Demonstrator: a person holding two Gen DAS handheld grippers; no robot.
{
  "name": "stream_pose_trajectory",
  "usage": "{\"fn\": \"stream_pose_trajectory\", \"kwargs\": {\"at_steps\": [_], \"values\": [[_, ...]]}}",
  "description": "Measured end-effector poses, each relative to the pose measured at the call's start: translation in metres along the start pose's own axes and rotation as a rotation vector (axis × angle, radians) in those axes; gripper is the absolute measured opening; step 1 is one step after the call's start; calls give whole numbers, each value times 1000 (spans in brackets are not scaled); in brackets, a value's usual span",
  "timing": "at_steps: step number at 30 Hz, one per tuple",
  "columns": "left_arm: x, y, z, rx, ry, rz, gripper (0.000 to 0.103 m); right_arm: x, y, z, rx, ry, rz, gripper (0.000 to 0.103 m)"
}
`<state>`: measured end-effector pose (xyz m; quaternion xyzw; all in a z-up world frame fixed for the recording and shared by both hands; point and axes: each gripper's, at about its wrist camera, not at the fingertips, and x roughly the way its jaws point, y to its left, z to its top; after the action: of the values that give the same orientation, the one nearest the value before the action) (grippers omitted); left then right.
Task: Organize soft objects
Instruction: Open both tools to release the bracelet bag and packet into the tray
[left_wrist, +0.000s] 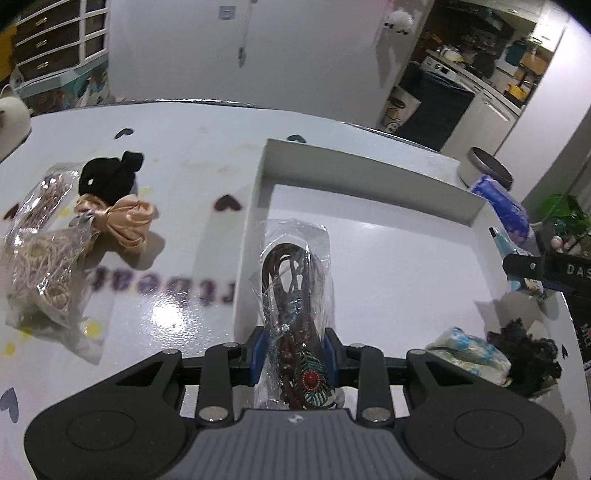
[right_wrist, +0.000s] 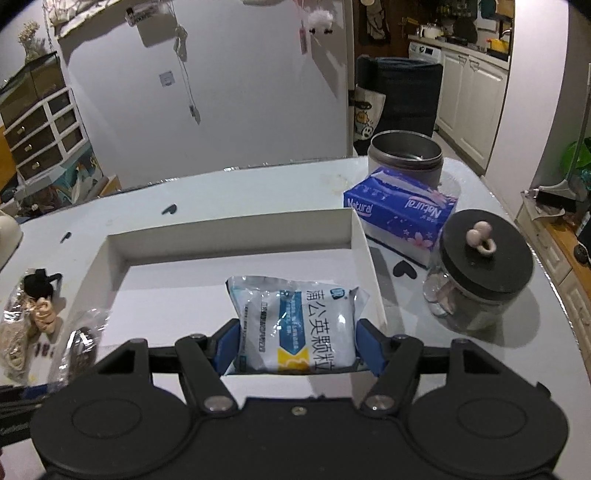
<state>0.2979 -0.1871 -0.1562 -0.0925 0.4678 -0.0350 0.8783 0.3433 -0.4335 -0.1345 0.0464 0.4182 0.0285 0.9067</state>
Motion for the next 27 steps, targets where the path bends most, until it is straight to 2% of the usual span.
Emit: {"fn": "stream_pose_trajectory", "kwargs": {"at_steps": [5,7,9,11,12,13,17,19,22,27], "values": [[3,-2,0,15,-14,19,35,27,-6,2,-5,41,-5,72],[5,-3,0,23,-16,21,37,34,-10,2,-1,53,-9,81],[8,-4,-1,24,4,12,41,38,-13,2,-2,62,-11,82],[9,-5,-1,26,14,4,50,36,-15,1,2,62,7,85],[8,-6,-1,28,13,-5,60,34,-16,0,4,57,14,87],[6,-7,-1,28,8,-15,76,31,-16,0,5,52,21,90],[-7,-18,2,78,-50,-16,75,22,-16,0,9,32,29,94],[-11,-20,5,93,-58,-25,64,18,-17,1,22,24,38,92],[-13,-23,9,97,-52,-37,60,16,-17,2,34,22,46,90],[-16,-24,12,90,-38,-51,58,7,-14,4,38,13,62,90]]}}
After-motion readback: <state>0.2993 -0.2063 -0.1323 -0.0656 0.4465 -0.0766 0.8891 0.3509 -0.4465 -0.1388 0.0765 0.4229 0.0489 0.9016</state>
